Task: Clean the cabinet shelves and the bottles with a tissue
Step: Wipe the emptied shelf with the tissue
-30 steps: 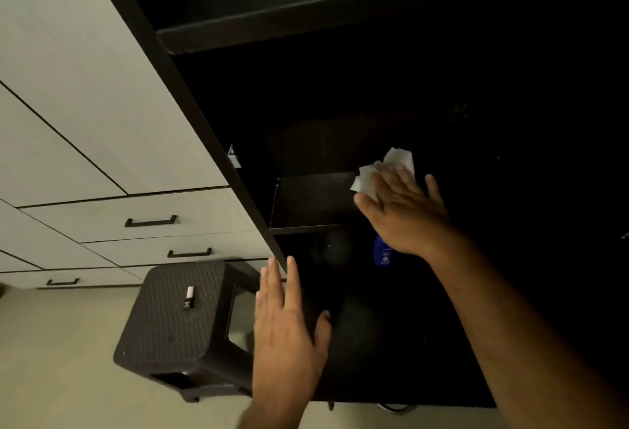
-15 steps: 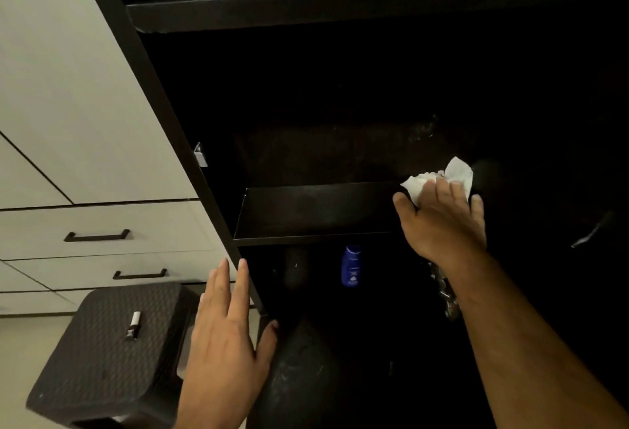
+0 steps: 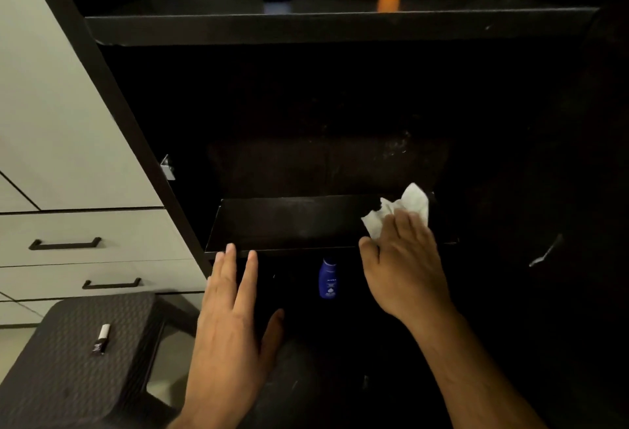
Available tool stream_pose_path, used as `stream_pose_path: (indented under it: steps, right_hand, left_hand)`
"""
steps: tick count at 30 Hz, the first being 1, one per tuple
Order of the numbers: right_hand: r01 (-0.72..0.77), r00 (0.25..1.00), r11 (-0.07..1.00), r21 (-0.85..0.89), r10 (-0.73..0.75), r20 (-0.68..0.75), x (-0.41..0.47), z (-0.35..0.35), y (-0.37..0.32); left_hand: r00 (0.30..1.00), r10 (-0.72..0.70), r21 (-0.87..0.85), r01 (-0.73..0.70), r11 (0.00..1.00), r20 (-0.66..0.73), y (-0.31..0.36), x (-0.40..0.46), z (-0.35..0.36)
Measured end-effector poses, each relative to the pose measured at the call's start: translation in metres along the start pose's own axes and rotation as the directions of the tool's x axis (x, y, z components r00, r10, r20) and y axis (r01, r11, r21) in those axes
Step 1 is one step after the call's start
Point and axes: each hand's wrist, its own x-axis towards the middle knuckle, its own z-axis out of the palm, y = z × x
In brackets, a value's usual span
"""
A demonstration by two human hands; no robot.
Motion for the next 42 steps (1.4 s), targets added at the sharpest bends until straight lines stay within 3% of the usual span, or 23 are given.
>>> stream_pose_path:
  steps: [3,10,16,21,24,28,31,33,34,36,38,42]
  right_hand:
    - [-0.043,0.996,0.983,0.177,0.057,-0.075,0.017,-0.009,0.006]
    - [-0.21,0.962,0.977,-0.032,0.2,-0.186,0.048,-0.023,0.004]
    - [-0.382,0.915,0.915,0.126,0.394,-0.087,0.072,-0.04,0.003]
    - [-0.421,0.883,0.867,0.266,0.459,-0.096,0.082,-0.039,0.007]
    - [-0.319,0.827,0.862,0.393,0.456,-0.328,0.081,-0.028,0.01]
    - [0.12,0.593,0.741,0.661,0.48,-0.647,0.079,-0.039,-0.003]
    - [0.271,0.456,0.786,0.555,0.403,-0.794,0.089,-0.065,-0.02]
    - [0.306,0.413,0.842,0.445,0.303,-0.859,0.096,-0.077,-0.029]
    - [0.28,0.456,0.862,0.423,0.269,-0.848,0.099,-0.08,-0.033]
    - [0.178,0.637,0.889,0.421,0.222,-0.738,0.106,-0.08,-0.036]
    - [0.129,0.741,0.895,0.427,0.199,-0.641,0.109,-0.07,-0.032]
    - [0.001,0.91,0.747,0.664,0.275,-0.31,0.082,-0.024,-0.025]
  left_hand:
    - [0.997,0.075,-0.01,-0.075,0.997,-0.009,0.006,0.011,0.0]
    - [0.987,0.149,-0.028,-0.151,0.988,-0.056,0.017,0.047,-0.008]
    - [0.987,0.154,-0.009,-0.154,0.988,-0.037,0.021,0.063,-0.008]
    - [0.984,0.179,-0.01,-0.179,0.984,-0.011,0.023,0.07,-0.003]
    - [0.98,0.199,0.005,-0.199,0.98,0.007,0.024,0.077,-0.001]
    - [0.975,0.223,-0.009,-0.223,0.975,0.008,0.022,0.085,0.0]
    - [0.971,0.238,-0.008,-0.238,0.971,-0.004,0.02,0.09,-0.002]
    - [0.972,0.235,-0.015,-0.235,0.972,-0.013,0.02,0.092,-0.003]
    - [0.971,0.238,-0.02,-0.239,0.971,-0.017,0.02,0.092,-0.003]
    - [0.968,0.251,-0.036,-0.252,0.967,-0.028,0.02,0.093,-0.003]
    - [0.967,0.255,-0.047,-0.256,0.966,-0.031,0.018,0.096,-0.001]
    - [0.968,0.25,-0.015,-0.25,0.968,-0.003,0.015,0.099,0.001]
